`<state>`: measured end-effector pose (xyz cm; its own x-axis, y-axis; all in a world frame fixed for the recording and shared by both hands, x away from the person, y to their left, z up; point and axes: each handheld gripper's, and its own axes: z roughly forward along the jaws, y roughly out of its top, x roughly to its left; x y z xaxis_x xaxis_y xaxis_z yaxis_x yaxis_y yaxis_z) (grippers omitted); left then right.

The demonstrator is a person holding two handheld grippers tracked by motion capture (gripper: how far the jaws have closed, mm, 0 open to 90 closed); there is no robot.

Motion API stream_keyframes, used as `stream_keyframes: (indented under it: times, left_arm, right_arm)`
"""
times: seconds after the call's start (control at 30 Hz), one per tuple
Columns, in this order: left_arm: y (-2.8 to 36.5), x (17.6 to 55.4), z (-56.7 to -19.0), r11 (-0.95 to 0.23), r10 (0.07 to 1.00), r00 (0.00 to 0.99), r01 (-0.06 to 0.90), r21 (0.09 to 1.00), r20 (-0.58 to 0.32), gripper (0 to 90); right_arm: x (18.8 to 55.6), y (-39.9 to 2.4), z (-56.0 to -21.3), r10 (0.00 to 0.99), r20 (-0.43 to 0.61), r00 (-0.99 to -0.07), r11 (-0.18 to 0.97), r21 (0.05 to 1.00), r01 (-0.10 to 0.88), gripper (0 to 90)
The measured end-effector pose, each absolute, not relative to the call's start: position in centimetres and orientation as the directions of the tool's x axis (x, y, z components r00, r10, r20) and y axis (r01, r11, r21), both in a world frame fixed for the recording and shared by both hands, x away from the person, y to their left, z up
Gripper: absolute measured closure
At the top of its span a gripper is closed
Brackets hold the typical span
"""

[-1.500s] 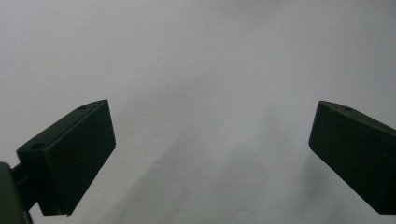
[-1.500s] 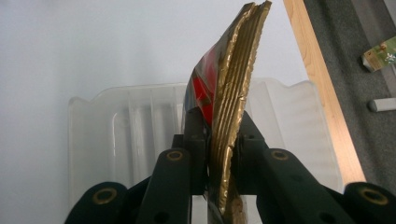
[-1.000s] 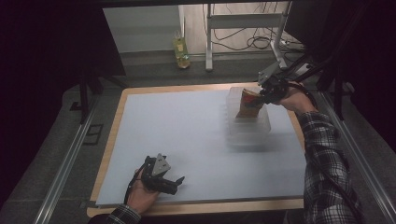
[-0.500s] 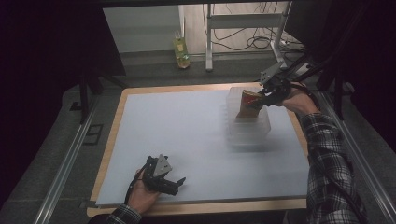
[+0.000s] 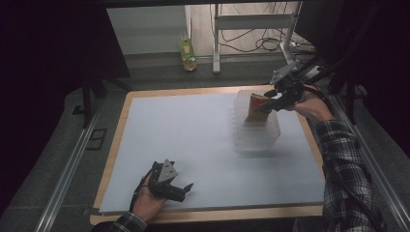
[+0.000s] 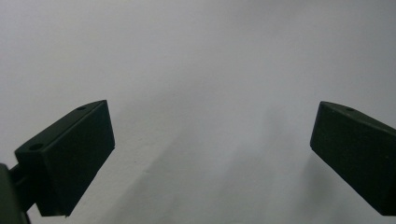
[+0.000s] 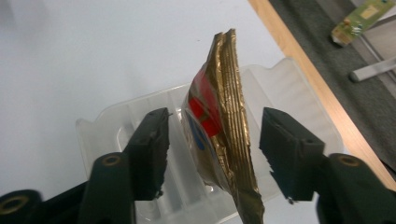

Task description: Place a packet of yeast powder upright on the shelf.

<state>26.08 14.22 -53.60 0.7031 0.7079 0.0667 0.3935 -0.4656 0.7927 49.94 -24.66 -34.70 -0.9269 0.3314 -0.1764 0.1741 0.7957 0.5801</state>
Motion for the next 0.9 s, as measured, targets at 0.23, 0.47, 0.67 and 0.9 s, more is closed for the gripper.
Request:
stream_keyframes:
  times: [0.23, 0.47, 0.67, 0.9]
  left_arm:
    - [14.3, 26.1, -53.6, -0.461, 0.712, 0.699, 0.401, 0.791, 0.06, 0.0]
    - [14.2, 26.1, -53.6, -0.473, 0.71, 0.7, 0.399, 0.786, 0.072, 0.0]
    - [14.2, 26.1, -53.6, -0.476, 0.711, 0.7, 0.399, 0.784, 0.075, 0.0]
    - [14.2, 26.0, -53.6, -0.476, 0.712, 0.698, 0.4, 0.783, 0.076, 0.0]
  right_arm:
    - [49.1, -25.1, -34.4, 0.387, -0.163, -0.908, 0.764, 0.608, 0.217, 32.5]
    - [48.1, -26.1, -34.6, 0.455, -0.14, -0.879, 0.723, 0.635, 0.272, 25.1]
    - [46.9, -26.9, -35.1, 0.497, -0.126, -0.858, 0.693, 0.653, 0.305, 17.7]
    - [45.6, -27.6, -35.9, 0.528, -0.107, -0.843, 0.665, 0.669, 0.332, 12.9]
